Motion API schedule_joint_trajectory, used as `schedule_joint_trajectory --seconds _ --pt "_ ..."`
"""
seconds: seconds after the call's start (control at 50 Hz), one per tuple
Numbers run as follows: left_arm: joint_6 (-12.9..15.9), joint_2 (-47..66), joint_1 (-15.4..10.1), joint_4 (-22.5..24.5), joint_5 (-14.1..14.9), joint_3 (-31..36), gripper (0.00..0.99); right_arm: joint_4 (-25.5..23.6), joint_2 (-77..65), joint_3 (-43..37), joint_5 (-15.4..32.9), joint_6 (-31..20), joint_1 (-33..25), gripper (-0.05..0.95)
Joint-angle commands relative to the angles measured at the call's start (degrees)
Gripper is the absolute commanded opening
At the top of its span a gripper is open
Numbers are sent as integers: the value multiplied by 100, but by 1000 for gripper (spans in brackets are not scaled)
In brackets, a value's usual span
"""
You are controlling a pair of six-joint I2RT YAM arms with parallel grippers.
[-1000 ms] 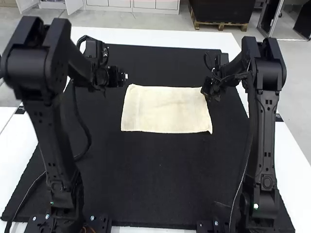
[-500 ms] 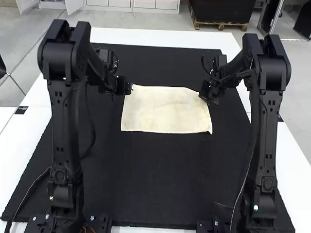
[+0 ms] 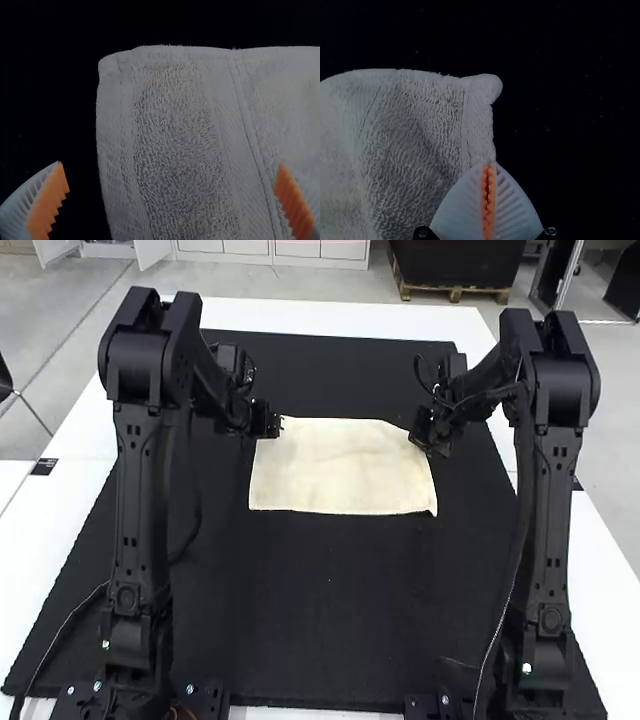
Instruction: Fold the towel.
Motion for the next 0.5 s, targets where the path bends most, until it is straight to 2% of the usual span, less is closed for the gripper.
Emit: schedule_joint_trajectory --seconds 0.0,0.22,0.36,0.42,0.48 --pt "62 138 -9 72 47 293 970 -77 -245 -137 -253 -54 166 -2" --pt "79 384 -27 -25 38 539 957 -77 -289 -146 -270 -54 236 -2" --pt "88 463 -80 54 -15 548 830 -86 -289 -155 -270 -54 306 -2" --pt "88 489 -89 81 -59 539 733 -86 -289 -155 -270 -54 315 -2" --pt "79 525 -89 116 -59 504 679 -86 -289 -155 -270 -54 315 -2"
